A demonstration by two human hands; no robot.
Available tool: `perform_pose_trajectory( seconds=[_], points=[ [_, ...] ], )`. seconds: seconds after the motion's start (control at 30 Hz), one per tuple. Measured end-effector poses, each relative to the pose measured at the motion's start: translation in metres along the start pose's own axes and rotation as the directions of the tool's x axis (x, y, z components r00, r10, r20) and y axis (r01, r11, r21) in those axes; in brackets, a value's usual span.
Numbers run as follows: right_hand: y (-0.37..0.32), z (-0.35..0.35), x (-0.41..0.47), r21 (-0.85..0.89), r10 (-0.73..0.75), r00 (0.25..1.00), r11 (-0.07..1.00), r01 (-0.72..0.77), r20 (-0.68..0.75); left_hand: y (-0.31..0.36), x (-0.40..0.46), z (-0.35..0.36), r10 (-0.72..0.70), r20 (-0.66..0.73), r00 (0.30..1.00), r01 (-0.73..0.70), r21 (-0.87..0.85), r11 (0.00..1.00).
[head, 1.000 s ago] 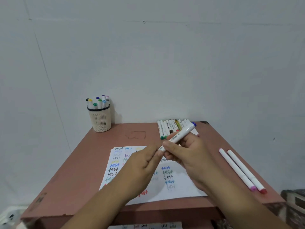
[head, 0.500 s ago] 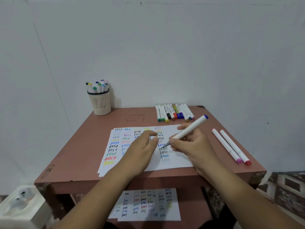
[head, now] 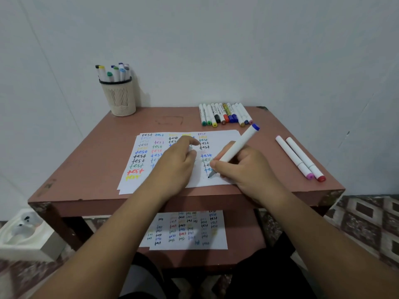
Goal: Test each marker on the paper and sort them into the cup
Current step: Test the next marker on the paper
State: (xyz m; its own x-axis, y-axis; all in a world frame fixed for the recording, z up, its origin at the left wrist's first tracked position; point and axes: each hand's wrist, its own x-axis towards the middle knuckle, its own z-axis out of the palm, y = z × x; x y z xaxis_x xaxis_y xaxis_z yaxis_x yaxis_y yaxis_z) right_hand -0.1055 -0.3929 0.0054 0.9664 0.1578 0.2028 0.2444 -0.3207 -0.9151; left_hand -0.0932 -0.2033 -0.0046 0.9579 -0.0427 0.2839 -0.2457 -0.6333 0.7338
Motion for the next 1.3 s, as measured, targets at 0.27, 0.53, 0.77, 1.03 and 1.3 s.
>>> perform_pose_trajectory(
  seconds=[0.27, 0.53, 0.77, 1.03, 1.3],
  points=[
    [-0.0021, -0.0005, -0.0009, 0.003, 0.019, 1.0, 1.0, -0.019, 0.007, -0.0009, 0.0003, 0.0001, -0.017, -0.014, 1.0, 0.017, -0.003, 1.0],
    [0.0005, -0.0006, -0.0001, -0.046, 0.001, 0.998, 0.999, -0.004, -0.062, -0.002, -0.0013, -0.0001, -0.024, -0.013, 1.0, 0.024, 0.0, 1.0],
    [0.0023, -0.001, 0.0016, -0.07, 0.007, 0.998, 0.998, -0.011, -0.065, 0.0, -0.0022, -0.0012, -0.046, -0.017, 0.999, 0.046, -0.001, 0.999],
    [0.0031, -0.0002, 0.0013, -0.096, -0.002, 0.993, 0.995, -0.009, -0.116, 0.002, -0.0047, -0.0038, 0.018, -0.019, 1.0, -0.017, 0.003, 1.0],
    [0.0043, -0.0015, 0.0007, -0.073, 0.022, 0.985, 0.997, -0.035, -0.172, 0.0016, -0.0041, -0.0037, 0.036, -0.015, 0.999, -0.036, 0.008, 0.999]
  ],
)
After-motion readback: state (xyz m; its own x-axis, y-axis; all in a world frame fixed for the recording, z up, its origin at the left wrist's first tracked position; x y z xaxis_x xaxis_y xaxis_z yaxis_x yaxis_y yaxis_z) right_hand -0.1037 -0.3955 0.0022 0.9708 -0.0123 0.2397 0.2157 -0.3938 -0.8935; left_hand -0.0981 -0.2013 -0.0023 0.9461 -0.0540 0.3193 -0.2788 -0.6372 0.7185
